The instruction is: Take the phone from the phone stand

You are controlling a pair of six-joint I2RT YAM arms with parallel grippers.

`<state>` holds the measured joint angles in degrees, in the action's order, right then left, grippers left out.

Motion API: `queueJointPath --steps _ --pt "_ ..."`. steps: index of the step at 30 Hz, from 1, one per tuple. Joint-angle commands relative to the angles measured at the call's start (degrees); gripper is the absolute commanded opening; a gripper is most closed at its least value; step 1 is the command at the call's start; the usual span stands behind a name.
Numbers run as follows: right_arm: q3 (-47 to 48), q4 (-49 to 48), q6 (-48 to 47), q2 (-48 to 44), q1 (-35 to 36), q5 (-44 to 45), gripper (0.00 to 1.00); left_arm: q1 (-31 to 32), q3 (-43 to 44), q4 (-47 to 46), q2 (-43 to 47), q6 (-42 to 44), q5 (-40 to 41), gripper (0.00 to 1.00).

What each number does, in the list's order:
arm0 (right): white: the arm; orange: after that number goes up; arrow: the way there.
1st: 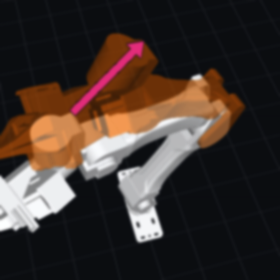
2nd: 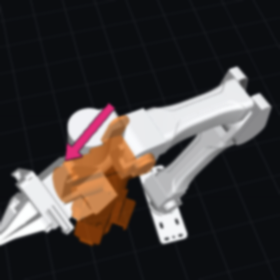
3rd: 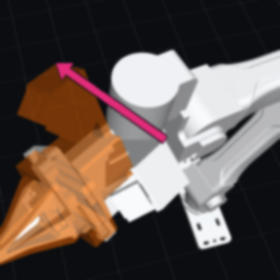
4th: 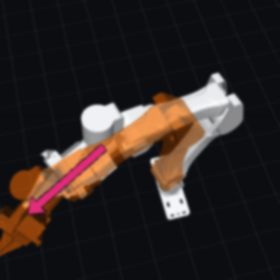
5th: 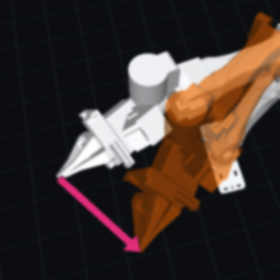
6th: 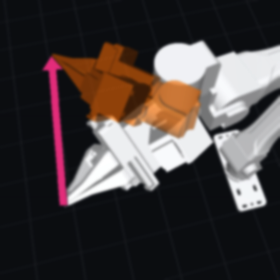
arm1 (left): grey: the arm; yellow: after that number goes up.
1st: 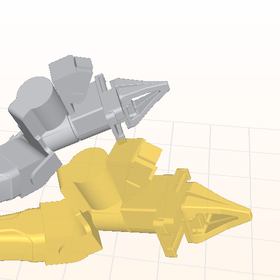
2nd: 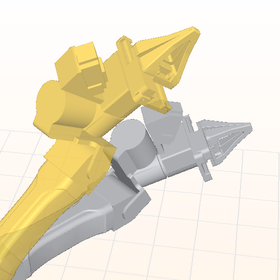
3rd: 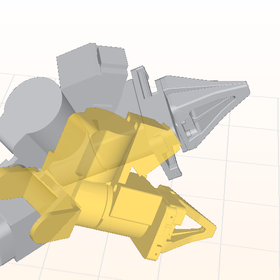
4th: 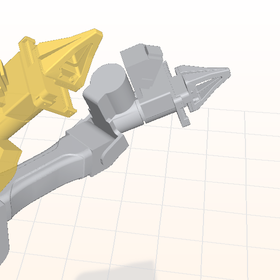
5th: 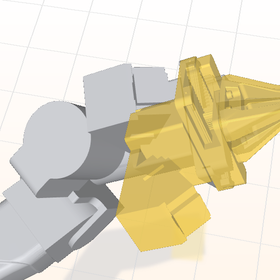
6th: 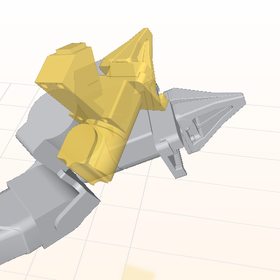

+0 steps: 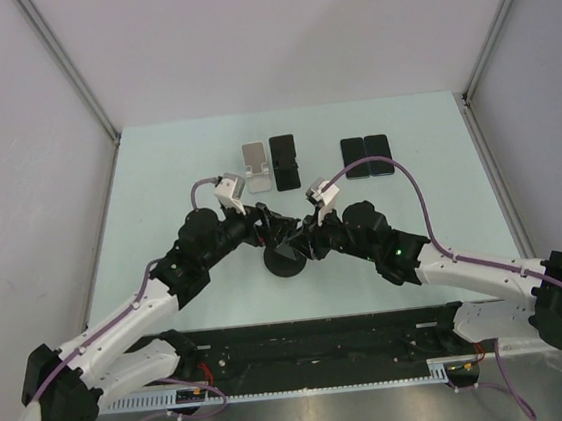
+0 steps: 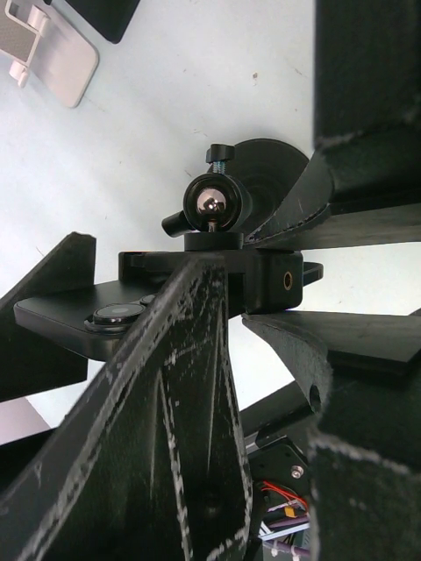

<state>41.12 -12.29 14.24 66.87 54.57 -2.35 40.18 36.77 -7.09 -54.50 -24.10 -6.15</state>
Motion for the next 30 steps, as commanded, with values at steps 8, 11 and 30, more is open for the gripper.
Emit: queueJointPath --steps 8,11,30 --pt "-0.2 1.3 -0.1 -0.7 -0.7 0.3 0.0 0.9 -1.4 -3.7 -3.3 0.0 -2.0 0.36" --pt "-0.2 2.3 -0.4 -1.2 -2.1 -1.3 0.0 0.9 -1.3 -2.3 -2.8 1.9 -0.6 0.01" --pt "-0.2 6.4 0.8 -2.0 -12.4 -16.9 0.0 -5.5 0.4 3.8 0.1 7.1 -6.3 0.0"
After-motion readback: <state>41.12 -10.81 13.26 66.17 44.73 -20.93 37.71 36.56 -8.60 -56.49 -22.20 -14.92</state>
